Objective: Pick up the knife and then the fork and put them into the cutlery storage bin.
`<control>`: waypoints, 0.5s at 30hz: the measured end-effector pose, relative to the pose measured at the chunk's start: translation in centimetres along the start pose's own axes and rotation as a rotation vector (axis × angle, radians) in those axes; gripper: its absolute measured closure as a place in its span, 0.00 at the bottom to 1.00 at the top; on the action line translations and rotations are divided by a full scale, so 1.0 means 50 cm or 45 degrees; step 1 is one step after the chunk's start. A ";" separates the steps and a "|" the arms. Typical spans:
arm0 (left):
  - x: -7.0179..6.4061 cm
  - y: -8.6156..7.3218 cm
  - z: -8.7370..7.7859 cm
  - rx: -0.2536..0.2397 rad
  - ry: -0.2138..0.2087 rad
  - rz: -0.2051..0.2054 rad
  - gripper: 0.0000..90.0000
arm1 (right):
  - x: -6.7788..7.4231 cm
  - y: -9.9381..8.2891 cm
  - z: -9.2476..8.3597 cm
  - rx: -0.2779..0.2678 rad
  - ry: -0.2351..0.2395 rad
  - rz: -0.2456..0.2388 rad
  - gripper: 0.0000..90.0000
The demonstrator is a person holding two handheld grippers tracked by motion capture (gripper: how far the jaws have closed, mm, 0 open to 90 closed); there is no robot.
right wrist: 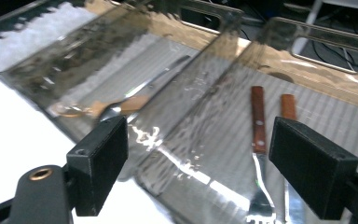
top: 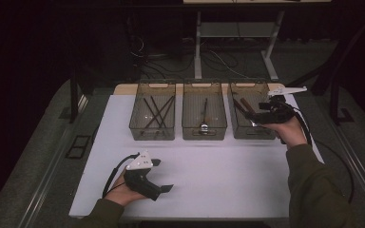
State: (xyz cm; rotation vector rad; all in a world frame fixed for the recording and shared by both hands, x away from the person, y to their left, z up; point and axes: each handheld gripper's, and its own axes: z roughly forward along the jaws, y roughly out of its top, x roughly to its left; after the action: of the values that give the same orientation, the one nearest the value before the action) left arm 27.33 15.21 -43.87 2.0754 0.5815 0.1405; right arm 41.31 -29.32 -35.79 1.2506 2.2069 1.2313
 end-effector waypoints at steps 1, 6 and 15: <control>0.001 0.000 -0.002 0.000 0.000 0.003 0.00 | 0.005 -0.003 -0.003 -0.004 0.010 -0.002 0.21; 0.002 0.000 -0.003 -0.003 0.002 -0.003 0.00 | 0.025 -0.019 -0.014 -0.014 0.052 -0.029 0.21; 0.004 -0.001 -0.006 -0.005 0.013 -0.005 0.00 | 0.066 -0.069 -0.025 -0.046 0.111 -0.062 0.20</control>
State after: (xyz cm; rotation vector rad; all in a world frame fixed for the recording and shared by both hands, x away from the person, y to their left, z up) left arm 27.38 15.56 -43.77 2.0706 0.5907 0.1497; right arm 36.82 -28.15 -37.42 1.1425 2.2514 1.3244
